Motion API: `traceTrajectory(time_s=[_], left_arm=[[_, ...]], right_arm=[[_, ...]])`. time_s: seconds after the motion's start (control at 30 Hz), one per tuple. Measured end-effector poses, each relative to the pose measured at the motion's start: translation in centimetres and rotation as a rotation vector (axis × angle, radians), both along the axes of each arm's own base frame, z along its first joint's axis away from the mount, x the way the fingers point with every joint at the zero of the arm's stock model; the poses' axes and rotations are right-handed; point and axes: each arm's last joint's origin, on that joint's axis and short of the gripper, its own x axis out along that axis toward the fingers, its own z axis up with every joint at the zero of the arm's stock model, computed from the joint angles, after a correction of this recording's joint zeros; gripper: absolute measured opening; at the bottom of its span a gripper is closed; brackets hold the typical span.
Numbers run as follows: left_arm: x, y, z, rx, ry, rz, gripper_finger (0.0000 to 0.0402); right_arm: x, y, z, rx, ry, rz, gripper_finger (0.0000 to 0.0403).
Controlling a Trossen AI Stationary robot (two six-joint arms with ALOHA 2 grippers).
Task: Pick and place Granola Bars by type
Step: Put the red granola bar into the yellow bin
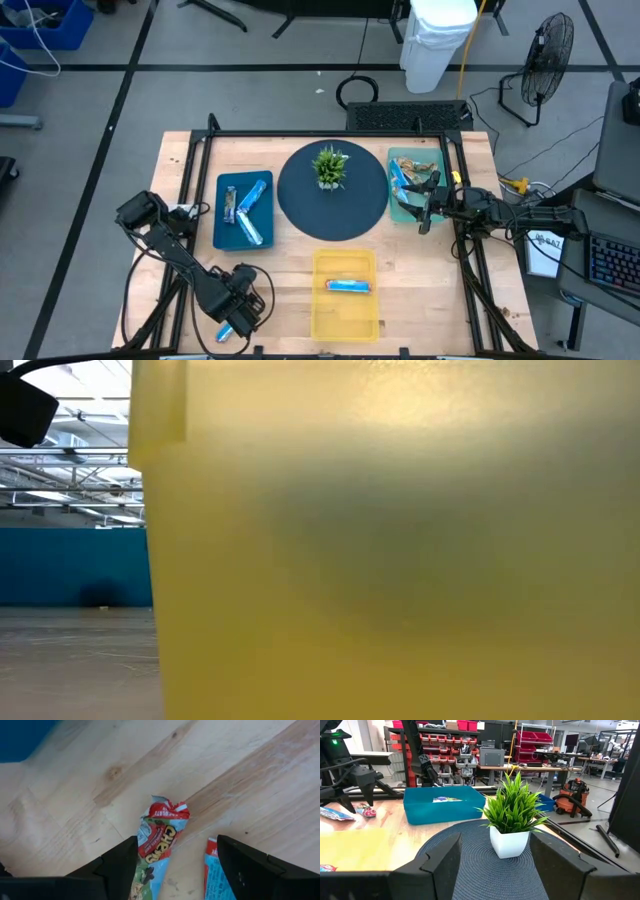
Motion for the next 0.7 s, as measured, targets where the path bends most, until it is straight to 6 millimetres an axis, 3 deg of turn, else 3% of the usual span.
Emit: traceTrajectory(time_s=[0.43, 0.7], left_arm=[[0.1, 0.0, -0.1, 0.008, -0.009, -0.002, 0.0233], [-0.7, 0.4, -1.6, -0.008, 0.028, -0.001, 0.023]], right_arm=[[0.0, 0.0, 0.0, 0.0, 0.0, 0.0, 0.0226], [0.0, 0.0, 0.0, 0.0, 0.0, 0.0, 0.0226]])
